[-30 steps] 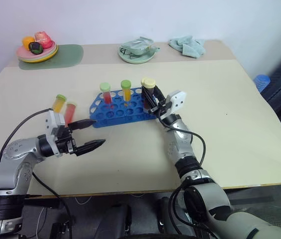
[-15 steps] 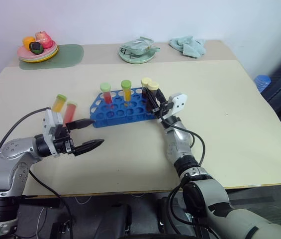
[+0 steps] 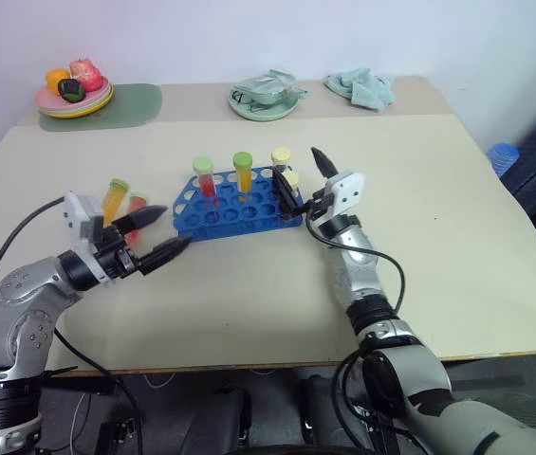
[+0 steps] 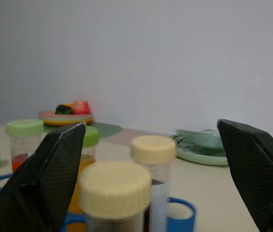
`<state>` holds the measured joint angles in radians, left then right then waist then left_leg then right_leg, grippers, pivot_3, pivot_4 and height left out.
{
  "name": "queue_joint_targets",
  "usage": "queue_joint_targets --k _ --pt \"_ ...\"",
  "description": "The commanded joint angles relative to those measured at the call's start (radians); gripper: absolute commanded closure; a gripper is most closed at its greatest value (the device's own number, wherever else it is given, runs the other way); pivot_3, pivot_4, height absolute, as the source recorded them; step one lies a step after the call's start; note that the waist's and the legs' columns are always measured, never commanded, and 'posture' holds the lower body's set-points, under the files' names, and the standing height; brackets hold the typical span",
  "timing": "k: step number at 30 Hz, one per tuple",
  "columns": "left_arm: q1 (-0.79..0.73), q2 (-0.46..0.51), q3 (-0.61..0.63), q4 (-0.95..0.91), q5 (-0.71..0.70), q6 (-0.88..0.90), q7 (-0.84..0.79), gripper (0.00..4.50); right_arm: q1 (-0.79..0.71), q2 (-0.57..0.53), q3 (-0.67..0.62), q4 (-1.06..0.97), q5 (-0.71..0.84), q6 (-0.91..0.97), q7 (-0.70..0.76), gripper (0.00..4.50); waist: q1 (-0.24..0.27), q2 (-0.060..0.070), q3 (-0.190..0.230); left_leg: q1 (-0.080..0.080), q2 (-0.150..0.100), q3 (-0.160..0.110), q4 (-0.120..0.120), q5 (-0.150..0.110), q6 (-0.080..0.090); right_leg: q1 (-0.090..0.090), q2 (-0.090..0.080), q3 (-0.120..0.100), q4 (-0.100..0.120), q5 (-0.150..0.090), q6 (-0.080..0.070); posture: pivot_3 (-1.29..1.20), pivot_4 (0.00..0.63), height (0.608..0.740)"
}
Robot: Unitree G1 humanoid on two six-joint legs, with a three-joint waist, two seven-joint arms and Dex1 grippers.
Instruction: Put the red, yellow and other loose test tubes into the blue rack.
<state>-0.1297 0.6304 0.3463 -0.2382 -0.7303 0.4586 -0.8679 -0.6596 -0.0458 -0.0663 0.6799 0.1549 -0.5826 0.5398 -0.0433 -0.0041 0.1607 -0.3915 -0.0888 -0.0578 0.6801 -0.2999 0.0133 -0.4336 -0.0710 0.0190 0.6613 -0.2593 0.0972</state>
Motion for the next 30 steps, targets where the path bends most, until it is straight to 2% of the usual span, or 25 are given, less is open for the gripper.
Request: queue_joint_targets --k 1,5,9,12,13,17,19,20,25,30 --pt "-0.021 -0.016 0.056 -0.072 0.011 0.013 0.151 0.00 0.079 -0.091 0.039 -0.290 0.044 0.186 0.077 0.06 0.002 0.000 0.000 0.000 0.000 0.000 0.000 0.000 0.000 0.000 0.000 0.000 0.000 0.000 0.000 0.00 0.150 0.740" --pt "-0.035 -0.026 0.073 -0.109 0.081 0.049 0.347 0.00 0.185 -0.273 0.045 -0.598 0.130 0.477 0.171 0.06 0.008 0.000 0.000 0.000 0.000 0.000 0.000 0.000 0.001 0.002 0.000 0.000 -0.003 0.000 0.000 0.00 0.150 0.740" --pt "-0.082 -0.023 0.071 -0.114 0.107 0.126 0.489 0.00 0.222 -0.458 0.036 -0.800 0.247 0.709 0.296 0.06 0.007 0.000 0.000 0.000 0.001 0.000 -0.001 -0.002 0.003 0.003 0.000 0.000 -0.005 0.000 0.000 0.00 0.150 0.740" --pt "-0.174 -0.015 0.089 -0.086 0.100 0.386 0.702 0.00 0.186 -0.546 0.041 -0.892 0.327 0.839 0.366 0.06 0.009 -0.001 0.001 0.000 0.001 0.000 -0.001 -0.003 0.005 0.003 0.001 0.000 -0.006 0.000 0.000 0.00 0.150 0.740" --pt "-0.225 0.003 0.083 -0.049 0.086 0.478 0.725 0.00 0.154 -0.575 0.054 -0.920 0.362 0.897 0.404 0.06 0.009 -0.001 0.001 0.000 0.001 -0.001 -0.001 -0.003 0.006 0.003 0.001 0.000 -0.006 0.000 0.000 0.00 0.150 0.740" --pt "-0.389 0.083 0.015 0.092 0.075 0.782 0.723 0.00 0.046 -0.620 0.088 -0.960 0.446 1.058 0.470 0.06 0.008 -0.003 0.002 0.000 0.001 -0.001 0.000 -0.003 0.006 0.003 0.001 -0.001 -0.006 0.000 0.000 0.00 0.150 0.740" --pt "-0.438 0.147 -0.083 0.163 0.113 0.762 0.624 0.00 -0.004 -0.640 0.102 -0.960 0.469 1.145 0.482 0.06 0.010 -0.003 0.002 0.000 0.001 -0.001 0.000 -0.003 0.005 0.003 0.001 -0.001 -0.006 0.000 0.000 0.00 0.150 0.740" --pt "-0.471 0.148 -0.103 0.218 0.136 0.754 0.619 0.00 -0.042 -0.648 0.114 -0.943 0.475 1.189 0.492 0.06 0.013 -0.003 0.002 0.000 0.001 -0.001 0.000 -0.001 0.002 0.003 0.001 -0.001 -0.007 0.000 0.000 0.00 0.150 0.740" --pt "-0.597 0.124 -0.141 0.408 0.216 0.801 0.663 0.00 -0.132 -0.667 0.134 -0.888 0.480 1.300 0.522 0.06 0.032 -0.004 0.002 -0.001 0.000 -0.001 -0.001 -0.001 0.002 0.003 0.000 -0.001 -0.010 0.000 0.000 0.00 0.150 0.740" --pt "-0.687 0.098 -0.166 0.548 0.281 0.783 0.657 0.00 -0.128 -0.664 0.123 -0.871 0.460 1.299 0.539 0.06 0.037 -0.004 0.002 -0.006 0.000 -0.001 -0.001 -0.002 0.003 0.001 -0.001 -0.002 -0.011 0.000 0.001 0.00 0.150 0.740"
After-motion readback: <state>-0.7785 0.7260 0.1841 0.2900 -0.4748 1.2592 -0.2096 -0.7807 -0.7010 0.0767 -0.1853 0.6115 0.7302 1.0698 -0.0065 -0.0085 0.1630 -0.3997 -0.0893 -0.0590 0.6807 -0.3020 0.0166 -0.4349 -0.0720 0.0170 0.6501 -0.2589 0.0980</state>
